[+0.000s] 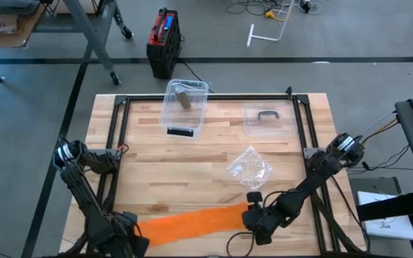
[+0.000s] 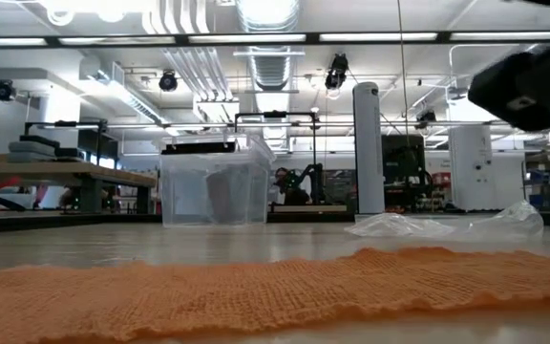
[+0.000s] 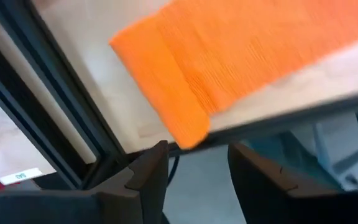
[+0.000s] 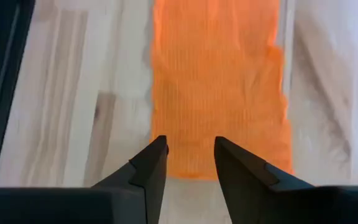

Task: Roll bandage
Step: Roll the orange bandage

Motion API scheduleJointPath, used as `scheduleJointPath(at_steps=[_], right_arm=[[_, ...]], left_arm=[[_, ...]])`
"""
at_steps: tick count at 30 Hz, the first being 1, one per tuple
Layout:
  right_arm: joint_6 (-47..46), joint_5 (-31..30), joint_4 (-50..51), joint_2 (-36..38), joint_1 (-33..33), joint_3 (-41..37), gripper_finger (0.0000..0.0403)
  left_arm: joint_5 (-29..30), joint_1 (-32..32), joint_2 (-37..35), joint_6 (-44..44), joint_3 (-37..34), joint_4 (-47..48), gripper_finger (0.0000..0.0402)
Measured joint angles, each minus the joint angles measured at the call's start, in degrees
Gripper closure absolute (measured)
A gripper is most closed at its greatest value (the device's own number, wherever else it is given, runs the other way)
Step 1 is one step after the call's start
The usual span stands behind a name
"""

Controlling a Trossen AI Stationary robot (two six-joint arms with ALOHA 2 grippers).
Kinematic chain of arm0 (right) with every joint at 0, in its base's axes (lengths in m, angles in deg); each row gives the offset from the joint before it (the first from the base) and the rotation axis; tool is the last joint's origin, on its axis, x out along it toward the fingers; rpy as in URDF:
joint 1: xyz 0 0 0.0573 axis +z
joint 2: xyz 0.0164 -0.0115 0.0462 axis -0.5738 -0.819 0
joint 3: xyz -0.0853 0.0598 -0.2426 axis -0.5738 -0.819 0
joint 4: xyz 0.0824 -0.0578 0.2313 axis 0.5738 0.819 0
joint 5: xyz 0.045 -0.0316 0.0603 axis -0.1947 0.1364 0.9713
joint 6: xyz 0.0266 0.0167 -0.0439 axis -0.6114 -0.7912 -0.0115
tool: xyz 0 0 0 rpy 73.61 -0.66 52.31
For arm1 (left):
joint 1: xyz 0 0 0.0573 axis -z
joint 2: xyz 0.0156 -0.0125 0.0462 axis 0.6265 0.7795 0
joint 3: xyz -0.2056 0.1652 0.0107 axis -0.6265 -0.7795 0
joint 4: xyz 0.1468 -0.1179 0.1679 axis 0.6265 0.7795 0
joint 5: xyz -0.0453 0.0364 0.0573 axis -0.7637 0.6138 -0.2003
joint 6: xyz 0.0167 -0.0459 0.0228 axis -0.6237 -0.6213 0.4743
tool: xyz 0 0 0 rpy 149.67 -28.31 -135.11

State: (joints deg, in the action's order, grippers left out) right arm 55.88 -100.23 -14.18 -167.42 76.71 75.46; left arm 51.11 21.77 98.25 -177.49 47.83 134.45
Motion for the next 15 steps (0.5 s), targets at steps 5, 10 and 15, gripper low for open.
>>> scheduleJointPath(at_steps=[5, 10, 15], right_arm=[[3.0, -1.4, -4.6, 0.0, 0.2, 0.8, 0.0266], [5.1, -1.9, -7.1, -0.7, 0.2, 0.8, 0.0268], [5.1, -1.9, -7.3, -0.8, 0.2, 0.8, 0.0268]], left_arm=[[-0.9, 0.0, -0.2, -2.3, -3.6, -2.1, 0.0250], [-4.0, 0.0, -0.2, -3.5, -8.7, -8.6, 0.0253], [-4.9, 0.0, -0.4, -4.1, -12.2, -10.1, 0.0244]])
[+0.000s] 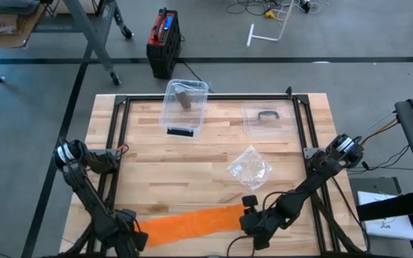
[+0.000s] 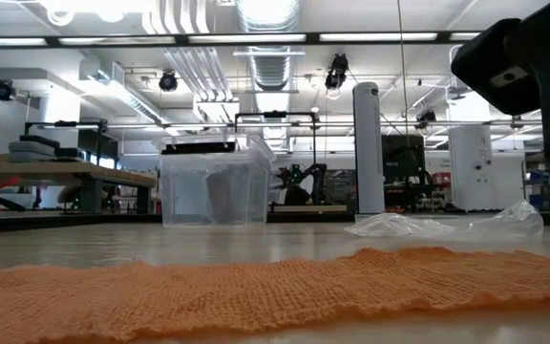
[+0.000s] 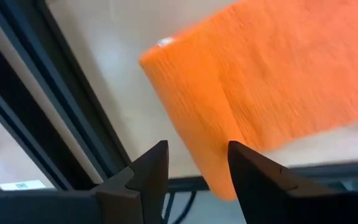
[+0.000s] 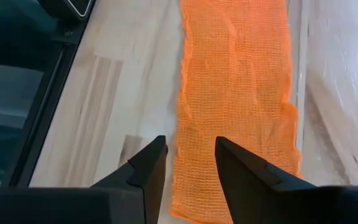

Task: Roll bandage
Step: Roll the orange bandage

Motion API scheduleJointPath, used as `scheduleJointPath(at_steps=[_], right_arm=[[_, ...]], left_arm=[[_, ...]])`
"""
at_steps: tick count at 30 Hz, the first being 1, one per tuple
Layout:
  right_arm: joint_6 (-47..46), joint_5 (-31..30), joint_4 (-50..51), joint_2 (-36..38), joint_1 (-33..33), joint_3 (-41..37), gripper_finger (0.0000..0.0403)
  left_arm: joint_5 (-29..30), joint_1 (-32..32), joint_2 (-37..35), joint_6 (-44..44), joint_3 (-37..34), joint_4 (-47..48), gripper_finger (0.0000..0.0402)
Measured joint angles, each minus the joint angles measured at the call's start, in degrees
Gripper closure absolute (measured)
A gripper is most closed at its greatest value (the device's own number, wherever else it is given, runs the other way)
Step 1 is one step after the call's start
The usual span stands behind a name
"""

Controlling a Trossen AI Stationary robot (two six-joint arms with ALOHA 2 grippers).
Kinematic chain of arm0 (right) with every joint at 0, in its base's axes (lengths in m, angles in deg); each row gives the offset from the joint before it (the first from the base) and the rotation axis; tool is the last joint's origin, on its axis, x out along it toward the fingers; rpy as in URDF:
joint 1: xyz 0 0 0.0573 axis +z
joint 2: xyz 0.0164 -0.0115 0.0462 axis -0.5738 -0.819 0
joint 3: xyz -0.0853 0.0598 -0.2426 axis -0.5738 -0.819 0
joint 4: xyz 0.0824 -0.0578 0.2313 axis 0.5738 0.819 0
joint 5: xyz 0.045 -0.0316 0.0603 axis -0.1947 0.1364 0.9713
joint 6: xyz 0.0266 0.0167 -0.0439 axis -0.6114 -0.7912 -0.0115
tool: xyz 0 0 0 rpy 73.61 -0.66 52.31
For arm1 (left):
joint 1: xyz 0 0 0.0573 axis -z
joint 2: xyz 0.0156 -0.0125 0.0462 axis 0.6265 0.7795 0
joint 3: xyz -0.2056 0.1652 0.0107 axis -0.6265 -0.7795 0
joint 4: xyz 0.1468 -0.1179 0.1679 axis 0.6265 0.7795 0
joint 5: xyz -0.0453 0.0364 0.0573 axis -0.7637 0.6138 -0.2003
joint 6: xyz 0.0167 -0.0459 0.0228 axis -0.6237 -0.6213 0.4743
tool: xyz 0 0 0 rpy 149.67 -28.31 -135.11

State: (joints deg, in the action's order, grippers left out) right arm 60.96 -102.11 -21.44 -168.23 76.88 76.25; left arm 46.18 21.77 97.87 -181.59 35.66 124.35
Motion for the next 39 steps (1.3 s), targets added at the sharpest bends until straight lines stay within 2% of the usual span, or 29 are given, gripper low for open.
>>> scheduleJointPath(at_steps=[10, 17, 22, 28, 31, 36, 39], right_arm=[[-0.7, 0.0, -0.1, 0.0, 0.0, 0.0, 0.0268], [-1.0, 0.2, -0.3, 0.0, 0.0, 0.0, 0.0270], [-1.2, 0.2, -0.8, 0.0, 0.0, 0.0, 0.0264], [-1.6, -0.2, -3.3, 0.0, 0.0, 0.0, 0.0267], [-1.6, -0.2, -3.7, 0.0, -0.4, 0.0, 0.0270], [-1.2, -0.3, -6.6, 0.0, -1.1, 0.0, 0.0263], [-0.2, -0.4, -9.8, -0.8, -1.8, 0.0, 0.0259]], left_arm=[[-0.4, -0.1, -0.2, -0.4, -4.9, -9.6, 0.0223], [-0.5, -0.1, -0.2, 0.0, -5.5, -10.2, 0.0233], [-0.7, -0.1, -0.2, 0.6, -5.7, -8.8, 0.0263], [-1.0, -0.1, -0.2, 0.6, -5.7, -6.0, 0.0341], [-0.6, -0.1, -0.6, 0.3, -5.6, -4.9, 0.0366], [5.2, -0.4, -4.1, 0.6, -5.7, -1.1, 0.0365], [9.1, -1.3, -7.1, 3.0, -4.5, 4.9, 0.0359]])
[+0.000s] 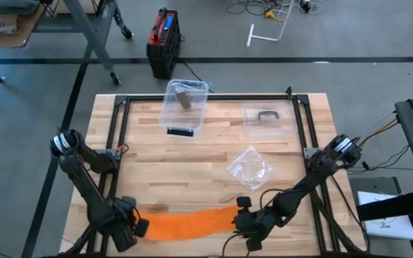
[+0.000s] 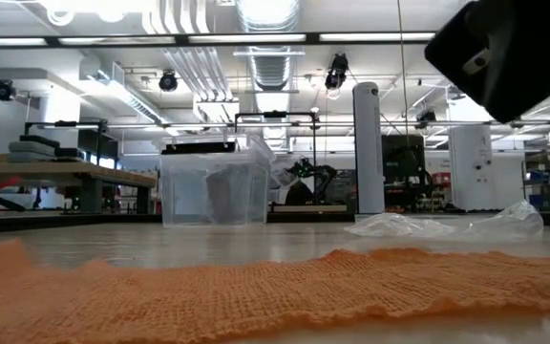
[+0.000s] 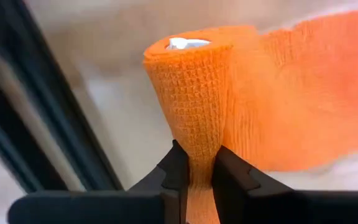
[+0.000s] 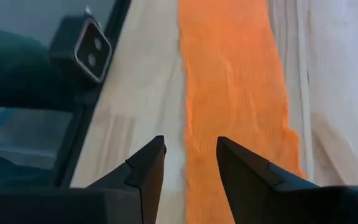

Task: Roll bandage
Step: Roll the orange bandage

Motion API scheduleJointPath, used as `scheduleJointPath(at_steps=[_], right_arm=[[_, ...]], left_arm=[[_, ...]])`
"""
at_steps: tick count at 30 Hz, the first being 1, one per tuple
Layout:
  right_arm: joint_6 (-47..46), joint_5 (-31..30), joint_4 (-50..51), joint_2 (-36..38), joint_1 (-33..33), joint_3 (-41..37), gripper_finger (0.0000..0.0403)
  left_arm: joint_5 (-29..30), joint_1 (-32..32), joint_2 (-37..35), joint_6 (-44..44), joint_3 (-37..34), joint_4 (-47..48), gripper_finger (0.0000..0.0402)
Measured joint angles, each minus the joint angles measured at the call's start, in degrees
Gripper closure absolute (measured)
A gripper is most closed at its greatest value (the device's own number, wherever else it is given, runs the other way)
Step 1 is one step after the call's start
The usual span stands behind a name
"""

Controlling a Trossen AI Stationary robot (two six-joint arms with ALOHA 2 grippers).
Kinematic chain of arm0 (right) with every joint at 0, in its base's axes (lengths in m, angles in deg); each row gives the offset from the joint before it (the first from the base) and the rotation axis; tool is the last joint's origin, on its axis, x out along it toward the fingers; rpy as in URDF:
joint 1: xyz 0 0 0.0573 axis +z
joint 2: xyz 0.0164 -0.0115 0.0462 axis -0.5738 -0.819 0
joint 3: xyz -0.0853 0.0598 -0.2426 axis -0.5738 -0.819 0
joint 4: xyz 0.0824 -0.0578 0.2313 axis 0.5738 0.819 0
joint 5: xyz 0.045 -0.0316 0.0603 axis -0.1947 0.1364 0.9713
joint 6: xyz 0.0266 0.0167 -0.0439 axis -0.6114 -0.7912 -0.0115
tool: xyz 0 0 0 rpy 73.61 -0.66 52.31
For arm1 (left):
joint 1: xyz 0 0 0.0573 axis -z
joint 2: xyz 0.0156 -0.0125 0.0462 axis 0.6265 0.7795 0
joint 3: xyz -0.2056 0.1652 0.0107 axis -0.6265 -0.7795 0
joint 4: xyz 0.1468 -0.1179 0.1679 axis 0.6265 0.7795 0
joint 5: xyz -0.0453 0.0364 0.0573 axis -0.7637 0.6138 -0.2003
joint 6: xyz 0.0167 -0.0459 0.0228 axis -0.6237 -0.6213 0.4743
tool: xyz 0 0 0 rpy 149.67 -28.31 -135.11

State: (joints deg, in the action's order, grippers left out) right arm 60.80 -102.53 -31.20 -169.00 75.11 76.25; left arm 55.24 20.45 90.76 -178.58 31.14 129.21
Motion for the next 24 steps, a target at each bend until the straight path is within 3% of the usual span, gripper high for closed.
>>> scheduleJointPath(at_steps=[7, 15, 18, 22, 24], right_arm=[[-4.8, -2.9, 2.5, -5.9, -1.5, -0.1, 0.0267], [-12.5, 2.0, 5.1, -8.0, -0.8, 2.3, 0.0276], [-7.7, -1.5, 7.8, -4.2, -0.5, 6.0, 0.0272], [4.4, -10.6, 7.7, 1.4, -3.1, 9.7, 0.0261], [10.2, -11.0, 7.9, 2.9, -6.0, 10.7, 0.0256]], left_arm=[[7.6, -2.7, -8.5, 2.1, 3.3, 17.0, 0.0360], [14.6, -8.2, -17.5, 13.3, 7.3, 22.2, 0.0359], [16.9, -12.9, -19.8, 21.6, 10.3, 24.4, 0.0359], [21.0, -20.4, -21.0, 33.9, 15.2, 28.9, 0.0359], [21.7, -24.8, -21.2, 41.8, 17.4, 30.1, 0.0359]])
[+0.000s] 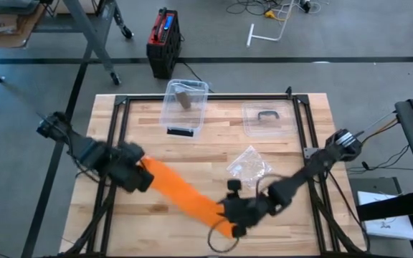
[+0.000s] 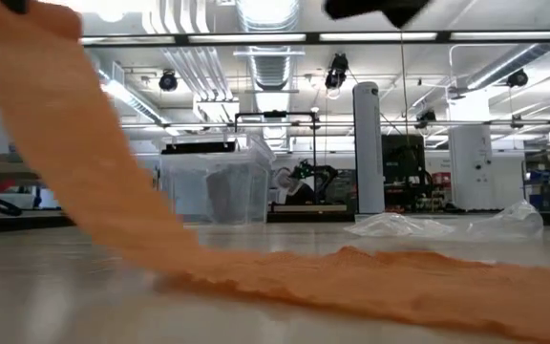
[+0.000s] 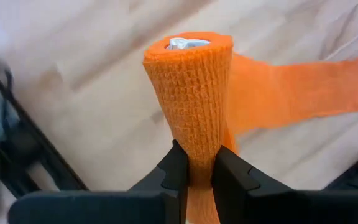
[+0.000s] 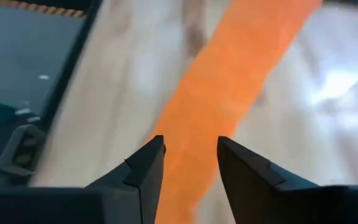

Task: Roll bandage
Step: Roll the orange bandage

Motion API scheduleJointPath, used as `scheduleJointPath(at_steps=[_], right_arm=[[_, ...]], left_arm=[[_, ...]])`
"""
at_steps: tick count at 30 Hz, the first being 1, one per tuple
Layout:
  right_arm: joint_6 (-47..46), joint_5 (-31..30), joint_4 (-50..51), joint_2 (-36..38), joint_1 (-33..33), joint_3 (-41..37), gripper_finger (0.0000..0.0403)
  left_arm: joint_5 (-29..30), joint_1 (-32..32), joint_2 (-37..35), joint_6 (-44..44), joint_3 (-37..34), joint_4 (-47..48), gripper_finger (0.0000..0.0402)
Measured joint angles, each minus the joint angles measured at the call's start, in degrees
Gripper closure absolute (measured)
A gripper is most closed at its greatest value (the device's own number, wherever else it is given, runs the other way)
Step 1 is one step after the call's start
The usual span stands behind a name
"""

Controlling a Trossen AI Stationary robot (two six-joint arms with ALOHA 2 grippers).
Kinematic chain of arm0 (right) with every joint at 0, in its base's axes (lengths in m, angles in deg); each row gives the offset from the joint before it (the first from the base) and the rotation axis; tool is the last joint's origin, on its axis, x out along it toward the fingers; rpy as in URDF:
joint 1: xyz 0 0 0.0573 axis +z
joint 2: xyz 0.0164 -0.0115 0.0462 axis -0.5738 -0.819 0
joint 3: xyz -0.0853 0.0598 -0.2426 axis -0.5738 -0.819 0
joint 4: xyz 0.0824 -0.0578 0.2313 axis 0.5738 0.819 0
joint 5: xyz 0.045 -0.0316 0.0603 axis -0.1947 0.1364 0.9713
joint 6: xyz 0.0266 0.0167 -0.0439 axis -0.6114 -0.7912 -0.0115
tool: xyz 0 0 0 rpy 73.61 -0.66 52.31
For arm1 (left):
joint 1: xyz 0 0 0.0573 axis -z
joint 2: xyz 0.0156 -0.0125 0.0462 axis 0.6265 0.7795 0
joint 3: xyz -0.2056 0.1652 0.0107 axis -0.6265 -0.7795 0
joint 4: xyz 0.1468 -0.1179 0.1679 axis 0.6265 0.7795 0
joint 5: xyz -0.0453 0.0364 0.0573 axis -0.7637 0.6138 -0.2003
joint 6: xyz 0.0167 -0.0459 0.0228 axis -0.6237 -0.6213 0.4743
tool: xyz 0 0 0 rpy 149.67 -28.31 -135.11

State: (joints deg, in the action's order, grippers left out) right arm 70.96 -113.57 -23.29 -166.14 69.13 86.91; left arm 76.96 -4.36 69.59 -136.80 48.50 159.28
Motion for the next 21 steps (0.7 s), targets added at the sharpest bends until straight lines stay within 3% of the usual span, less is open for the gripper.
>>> scheduleJointPath(at_steps=[5, 11, 14, 21], right_arm=[[12.1, 10.3, -3.8, 2.9, -10.6, 3.1, 0.0243], [22.8, 13.8, -10.0, 3.7, -21.0, 7.0, 0.0224], [24.7, 18.4, -14.2, 3.8, -24.3, 8.9, 0.0217], [25.1, 31.8, -18.4, 2.9, -31.3, 11.3, 0.0207]], left_arm=[[-1.5, -12.3, 1.2, 21.4, 5.6, 0.1, 0.0359], [-9.6, -26.8, 5.0, 41.3, 13.2, 4.4, 0.0359], [-15.7, -33.3, 6.7, 49.4, 16.1, 4.4, 0.0359], [-19.7, -38.8, 12.8, 64.0, 20.8, 4.3, 0.0359]])
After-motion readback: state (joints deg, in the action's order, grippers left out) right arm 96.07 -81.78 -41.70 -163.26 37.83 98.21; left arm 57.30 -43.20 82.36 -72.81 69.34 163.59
